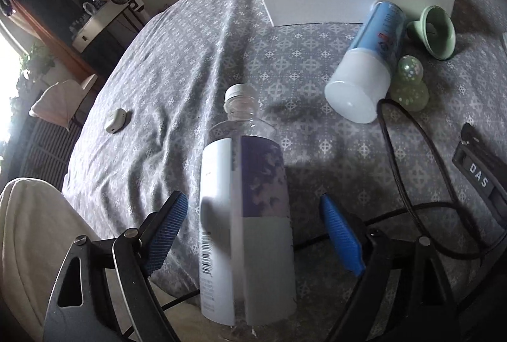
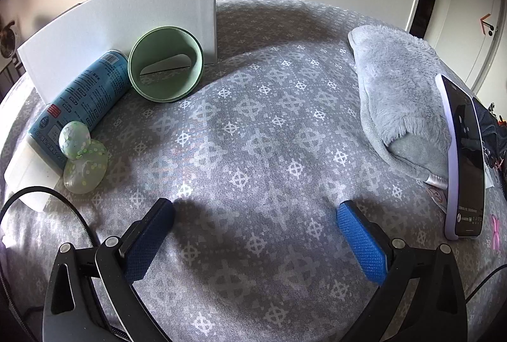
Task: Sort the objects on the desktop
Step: 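Lift the water bottle upright and carry it toward the white box, then lower the water bottle into the white box and open the left tool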
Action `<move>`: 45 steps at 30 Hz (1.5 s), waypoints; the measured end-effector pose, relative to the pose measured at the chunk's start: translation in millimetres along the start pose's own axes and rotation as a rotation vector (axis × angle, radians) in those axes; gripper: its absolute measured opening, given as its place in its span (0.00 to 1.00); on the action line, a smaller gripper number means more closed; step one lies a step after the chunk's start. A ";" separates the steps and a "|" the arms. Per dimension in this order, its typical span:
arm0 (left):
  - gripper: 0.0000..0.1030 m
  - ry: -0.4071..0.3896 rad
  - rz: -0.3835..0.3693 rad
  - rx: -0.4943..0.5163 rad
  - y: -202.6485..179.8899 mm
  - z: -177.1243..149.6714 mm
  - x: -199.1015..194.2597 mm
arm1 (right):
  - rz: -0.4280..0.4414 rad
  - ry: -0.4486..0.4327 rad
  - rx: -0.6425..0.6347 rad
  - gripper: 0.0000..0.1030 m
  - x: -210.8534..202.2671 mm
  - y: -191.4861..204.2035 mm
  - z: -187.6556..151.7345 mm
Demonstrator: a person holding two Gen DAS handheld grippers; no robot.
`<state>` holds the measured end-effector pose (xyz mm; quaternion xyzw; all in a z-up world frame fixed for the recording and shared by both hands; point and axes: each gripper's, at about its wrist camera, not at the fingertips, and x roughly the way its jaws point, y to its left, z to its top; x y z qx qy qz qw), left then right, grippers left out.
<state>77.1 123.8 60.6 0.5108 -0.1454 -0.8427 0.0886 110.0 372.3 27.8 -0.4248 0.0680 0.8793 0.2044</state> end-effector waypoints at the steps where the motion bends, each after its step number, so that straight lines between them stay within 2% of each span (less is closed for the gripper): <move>1: 0.83 0.017 -0.015 -0.023 5.2 3.7 3.3 | 0.000 0.000 0.000 1.00 0.0 0.0 0.0; 4: 0.83 0.108 -0.105 -0.097 22.1 13.5 24.1 | 0.000 0.000 0.000 1.00 0.0 0.1 0.0; 6: 0.83 0.173 -0.139 -0.120 29.0 17.4 41.9 | 0.000 0.000 0.000 1.00 0.0 0.0 0.0; 7: 0.81 0.201 -0.149 -0.134 31.6 18.0 50.7 | 0.000 0.000 0.000 1.00 0.0 0.1 0.0; 8: 0.70 0.216 -0.164 -0.149 33.7 17.8 57.8 | 0.000 0.000 0.000 1.00 0.1 0.2 0.0; 10: 0.58 0.205 -0.197 -0.174 35.6 17.5 60.8 | 0.000 0.000 0.000 1.00 0.0 0.1 0.0; 12: 0.58 0.168 -0.126 -0.123 29.6 20.0 49.3 | 0.000 0.000 0.000 1.00 0.1 0.2 0.0; 14: 0.58 0.088 -0.091 -0.090 24.8 24.9 26.7 | 0.000 0.000 0.000 1.00 0.0 0.0 0.0; 17: 0.58 -0.120 -0.015 -0.091 25.8 41.5 -26.8 | 0.000 0.000 0.000 1.00 0.0 0.0 0.0; 21: 0.58 -0.367 -0.041 -0.078 27.9 94.7 -90.6 | 0.000 0.000 0.000 1.00 0.1 0.2 0.0; 24: 0.58 -0.502 -0.129 -0.064 22.9 146.9 -115.9 | 0.000 0.000 0.000 1.00 0.1 0.2 0.0; 26: 0.58 -0.584 -0.225 -0.081 24.6 182.7 -123.7 | 0.000 0.000 0.000 1.00 0.1 0.2 0.0; 28: 0.58 -0.637 -0.351 -0.120 25.1 216.5 -121.0 | 0.000 0.000 0.000 1.00 0.0 0.1 -0.1; 30: 0.58 -0.657 -0.416 -0.125 18.3 243.5 -113.6 | 0.000 0.000 0.000 1.00 0.1 0.2 0.0; 32: 0.58 -0.651 -0.379 -0.056 3.2 267.2 -104.6 | 0.000 -0.001 0.000 1.00 0.0 0.1 0.0; 35: 0.58 -0.611 -0.214 0.125 -35.5 289.0 -87.1 | 0.000 -0.001 0.000 1.00 0.0 0.0 0.0; 37: 0.58 -0.564 -0.147 0.255 -58.0 295.2 -69.4 | 0.000 -0.001 0.000 1.00 0.0 0.0 0.0; 41: 0.58 -0.447 -0.095 0.453 -105.3 285.7 -28.6 | 0.000 0.000 0.000 1.00 0.1 0.2 0.0; 43: 0.58 -0.403 -0.065 0.515 -121.2 276.2 -15.9 | 0.000 0.000 0.000 1.00 0.0 0.2 0.0; 45: 0.59 -0.390 -0.030 0.553 -129.9 267.8 -11.2 | 0.000 0.000 0.000 1.00 0.1 0.2 0.0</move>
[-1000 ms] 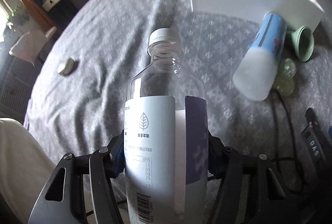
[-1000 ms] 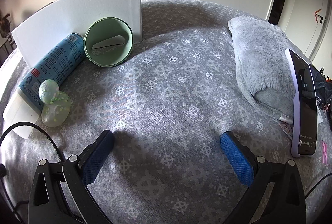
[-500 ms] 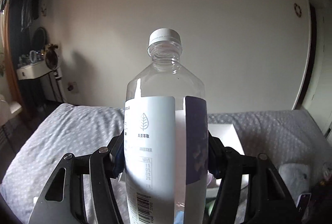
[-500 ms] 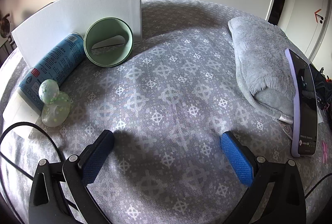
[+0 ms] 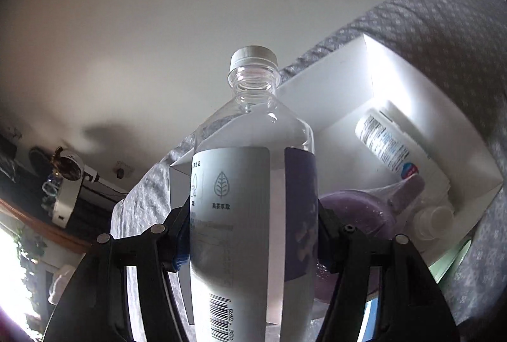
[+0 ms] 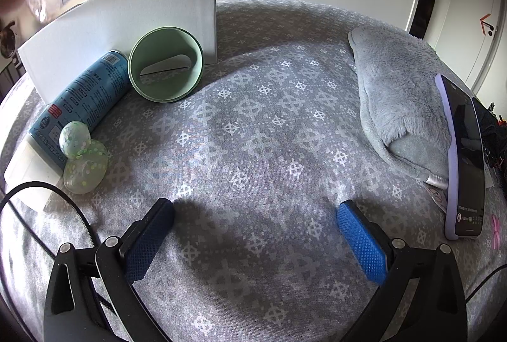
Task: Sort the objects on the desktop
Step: 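Lower the water bottle into the white box and open the left tool, then move the left tool back toward the blue spray can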
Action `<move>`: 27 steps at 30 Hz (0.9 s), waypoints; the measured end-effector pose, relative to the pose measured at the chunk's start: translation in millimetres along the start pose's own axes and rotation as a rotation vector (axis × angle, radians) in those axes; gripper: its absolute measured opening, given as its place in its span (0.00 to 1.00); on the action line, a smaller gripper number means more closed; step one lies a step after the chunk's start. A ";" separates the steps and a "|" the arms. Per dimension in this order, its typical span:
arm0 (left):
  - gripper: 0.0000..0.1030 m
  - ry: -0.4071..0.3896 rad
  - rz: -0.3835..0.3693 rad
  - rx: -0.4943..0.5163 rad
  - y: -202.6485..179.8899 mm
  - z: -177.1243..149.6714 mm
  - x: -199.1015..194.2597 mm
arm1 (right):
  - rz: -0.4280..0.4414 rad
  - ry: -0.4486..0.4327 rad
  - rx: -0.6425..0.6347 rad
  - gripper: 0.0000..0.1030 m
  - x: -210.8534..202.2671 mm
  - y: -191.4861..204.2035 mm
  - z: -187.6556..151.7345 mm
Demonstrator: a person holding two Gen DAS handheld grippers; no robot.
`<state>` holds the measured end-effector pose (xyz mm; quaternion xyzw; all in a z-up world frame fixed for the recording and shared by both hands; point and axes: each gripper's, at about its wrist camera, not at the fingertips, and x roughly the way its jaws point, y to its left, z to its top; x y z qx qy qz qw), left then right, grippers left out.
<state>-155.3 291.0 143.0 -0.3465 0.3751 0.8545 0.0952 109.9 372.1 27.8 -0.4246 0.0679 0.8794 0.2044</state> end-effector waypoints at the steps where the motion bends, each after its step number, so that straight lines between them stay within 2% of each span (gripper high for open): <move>1: 0.61 -0.004 -0.007 0.012 -5.4 0.1 -2.5 | 0.000 0.000 0.000 1.00 -0.1 -0.2 0.1; 2: 0.71 -0.005 -0.037 0.006 -6.4 0.1 -4.0 | 0.000 0.000 0.000 1.00 0.0 -0.2 0.0; 4: 0.86 -0.012 -0.080 -0.005 -4.1 -2.2 -11.1 | 0.000 0.000 0.000 1.00 0.0 -0.3 0.0; 8: 0.86 -0.007 -0.089 -0.012 -7.8 -6.7 -27.5 | 0.000 0.001 -0.001 1.00 0.0 3.5 -0.1; 11: 0.86 -0.018 -0.084 -0.086 1.0 -28.1 -50.0 | 0.000 0.001 0.000 1.00 -0.1 3.0 -0.1; 14: 0.87 -0.019 -0.080 -0.201 9.1 -72.5 -76.4 | 0.000 0.001 0.000 1.00 -0.2 3.2 -0.1; 20: 0.88 0.049 -0.080 -0.346 -5.5 -169.3 -106.4 | 0.000 0.000 0.000 1.00 -0.2 3.0 -0.1; 24: 0.88 0.108 -0.117 -0.429 -18.0 -220.9 -111.3 | 0.000 0.000 0.000 1.00 -0.1 3.0 -0.1; 27: 0.88 0.142 -0.159 -0.471 -28.6 -247.3 -110.5 | 0.000 0.000 0.000 1.00 -0.1 3.0 -0.1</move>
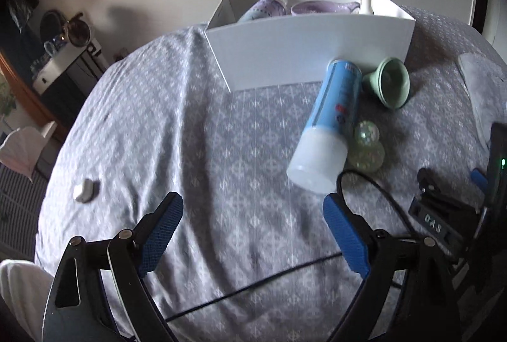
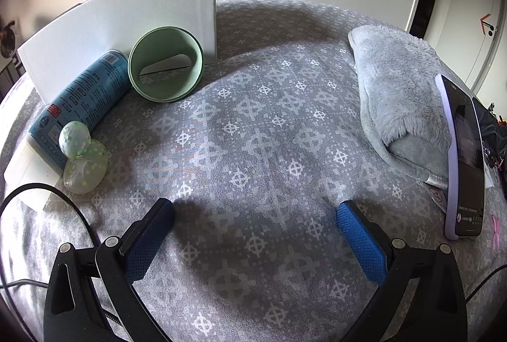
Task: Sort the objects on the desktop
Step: 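Move the left tool back toward the blue spray can, then grasp the blue spray can around its body with the left tool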
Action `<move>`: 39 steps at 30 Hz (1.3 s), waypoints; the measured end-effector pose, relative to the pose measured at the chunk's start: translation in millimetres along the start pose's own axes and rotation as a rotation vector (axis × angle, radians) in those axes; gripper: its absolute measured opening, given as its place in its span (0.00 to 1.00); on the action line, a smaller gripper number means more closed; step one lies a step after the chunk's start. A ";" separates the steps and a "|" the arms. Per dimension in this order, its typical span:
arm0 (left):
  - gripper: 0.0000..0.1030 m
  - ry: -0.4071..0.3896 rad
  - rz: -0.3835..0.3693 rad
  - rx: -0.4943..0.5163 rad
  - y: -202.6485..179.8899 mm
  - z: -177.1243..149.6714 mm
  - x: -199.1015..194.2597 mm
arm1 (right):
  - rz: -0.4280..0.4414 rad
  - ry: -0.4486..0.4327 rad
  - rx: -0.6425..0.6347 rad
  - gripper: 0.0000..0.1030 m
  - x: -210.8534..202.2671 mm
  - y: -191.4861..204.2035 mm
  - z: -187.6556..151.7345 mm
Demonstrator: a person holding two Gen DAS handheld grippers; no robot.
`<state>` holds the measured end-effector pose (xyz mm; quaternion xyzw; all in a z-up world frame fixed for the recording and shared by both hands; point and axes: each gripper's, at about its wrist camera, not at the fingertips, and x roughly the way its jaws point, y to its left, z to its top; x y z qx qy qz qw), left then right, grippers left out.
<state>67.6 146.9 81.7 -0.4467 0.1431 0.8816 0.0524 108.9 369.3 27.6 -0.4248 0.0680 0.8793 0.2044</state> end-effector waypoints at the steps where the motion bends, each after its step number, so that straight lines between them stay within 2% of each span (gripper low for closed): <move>1: 0.88 0.014 -0.002 -0.011 0.8 -6.8 1.6 | 0.000 0.000 0.000 1.00 0.0 0.2 -0.1; 5: 0.88 0.060 -0.021 -0.037 -1.5 -27.1 9.3 | 0.000 0.000 0.000 1.00 0.0 0.0 0.0; 8: 0.88 0.089 -0.026 -0.018 -7.6 -36.1 15.7 | 0.000 0.000 0.000 1.00 0.0 0.0 0.0; 13: 0.88 0.091 -0.050 -0.045 -6.7 -42.3 20.3 | 0.000 0.000 0.000 1.00 -0.1 0.2 0.0; 22: 0.88 0.104 -0.038 -0.058 -0.4 -43.9 27.3 | 0.000 0.000 0.000 1.00 -0.1 0.2 0.0; 26: 0.88 0.076 -0.043 -0.064 1.9 -43.7 24.1 | 0.000 0.000 0.000 1.00 -0.1 0.2 0.0; 33: 0.88 -0.013 -0.083 -0.036 -10.3 -24.8 10.8 | 0.000 0.000 0.000 1.00 -0.1 0.2 0.0; 39: 0.88 -0.027 -0.085 0.006 -20.8 21.7 19.4 | 0.000 0.000 0.000 1.00 0.0 0.0 0.0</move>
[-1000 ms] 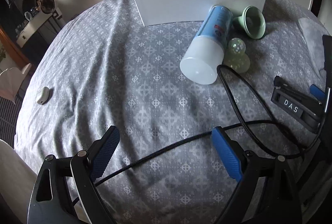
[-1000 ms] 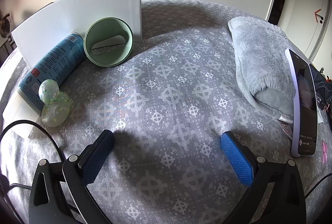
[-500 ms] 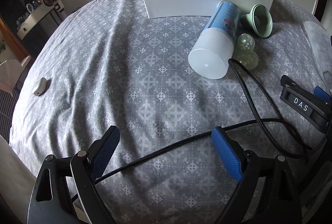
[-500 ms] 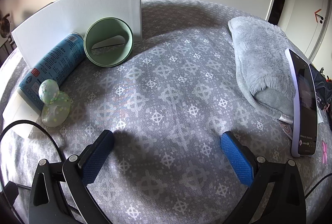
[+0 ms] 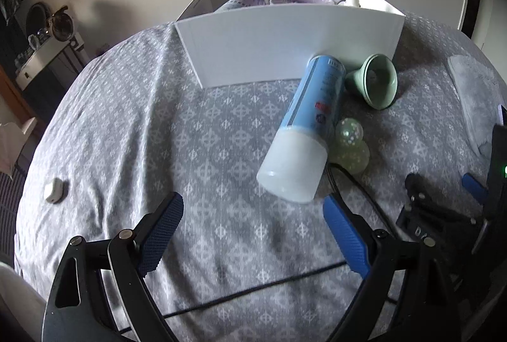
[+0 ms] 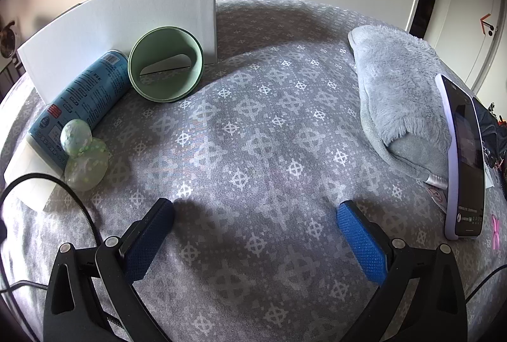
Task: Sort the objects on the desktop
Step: 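Grasp the blue spray can around its body with the left tool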
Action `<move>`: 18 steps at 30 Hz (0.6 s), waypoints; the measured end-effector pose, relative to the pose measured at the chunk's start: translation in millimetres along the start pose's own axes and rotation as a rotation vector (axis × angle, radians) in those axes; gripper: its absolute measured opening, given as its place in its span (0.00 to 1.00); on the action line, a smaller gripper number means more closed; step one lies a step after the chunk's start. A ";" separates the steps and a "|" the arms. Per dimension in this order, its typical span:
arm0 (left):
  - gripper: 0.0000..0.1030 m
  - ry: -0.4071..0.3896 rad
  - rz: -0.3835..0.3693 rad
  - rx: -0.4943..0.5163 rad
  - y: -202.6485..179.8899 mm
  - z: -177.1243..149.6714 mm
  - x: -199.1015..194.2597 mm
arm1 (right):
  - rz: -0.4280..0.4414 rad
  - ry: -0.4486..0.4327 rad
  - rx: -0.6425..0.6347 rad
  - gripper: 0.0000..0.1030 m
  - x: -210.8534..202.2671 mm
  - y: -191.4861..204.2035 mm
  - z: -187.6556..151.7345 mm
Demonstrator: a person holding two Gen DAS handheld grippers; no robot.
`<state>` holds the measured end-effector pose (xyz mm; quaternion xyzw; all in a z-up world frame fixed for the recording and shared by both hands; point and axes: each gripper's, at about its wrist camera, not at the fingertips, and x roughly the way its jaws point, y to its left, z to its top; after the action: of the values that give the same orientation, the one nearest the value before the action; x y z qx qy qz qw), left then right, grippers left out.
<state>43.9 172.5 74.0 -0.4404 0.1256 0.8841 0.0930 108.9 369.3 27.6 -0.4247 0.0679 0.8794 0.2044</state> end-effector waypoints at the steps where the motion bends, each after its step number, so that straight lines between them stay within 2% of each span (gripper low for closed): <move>1: 0.88 0.005 0.008 0.013 -1.4 10.9 2.6 | 0.000 0.000 0.000 1.00 0.0 0.1 0.0; 3: 0.87 0.052 0.063 0.045 -5.2 32.5 7.6 | 0.000 0.000 0.000 1.00 -0.1 0.3 0.0; 5: 0.87 0.051 0.131 0.089 -10.5 48.9 6.4 | 0.000 0.000 0.001 1.00 0.0 -0.1 0.0; 8: 0.87 0.059 0.049 0.119 -23.1 68.8 13.4 | 0.001 0.000 0.001 1.00 0.3 -0.4 0.3; 13: 0.87 0.195 -0.054 0.237 -64.4 83.1 60.6 | 0.001 0.000 0.001 1.00 0.8 -0.1 0.6; 16: 0.87 0.244 -0.054 0.220 -67.1 89.3 84.3 | 0.001 0.000 0.001 1.00 0.7 -0.2 0.6; 18: 0.87 0.268 -0.066 0.170 -58.2 91.9 97.7 | 0.001 0.000 0.001 1.00 0.7 -0.1 0.6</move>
<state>-67.6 261.1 40.9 -0.5489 0.1966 0.8001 0.1413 108.1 369.8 27.5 -0.4244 0.0684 0.8795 0.2042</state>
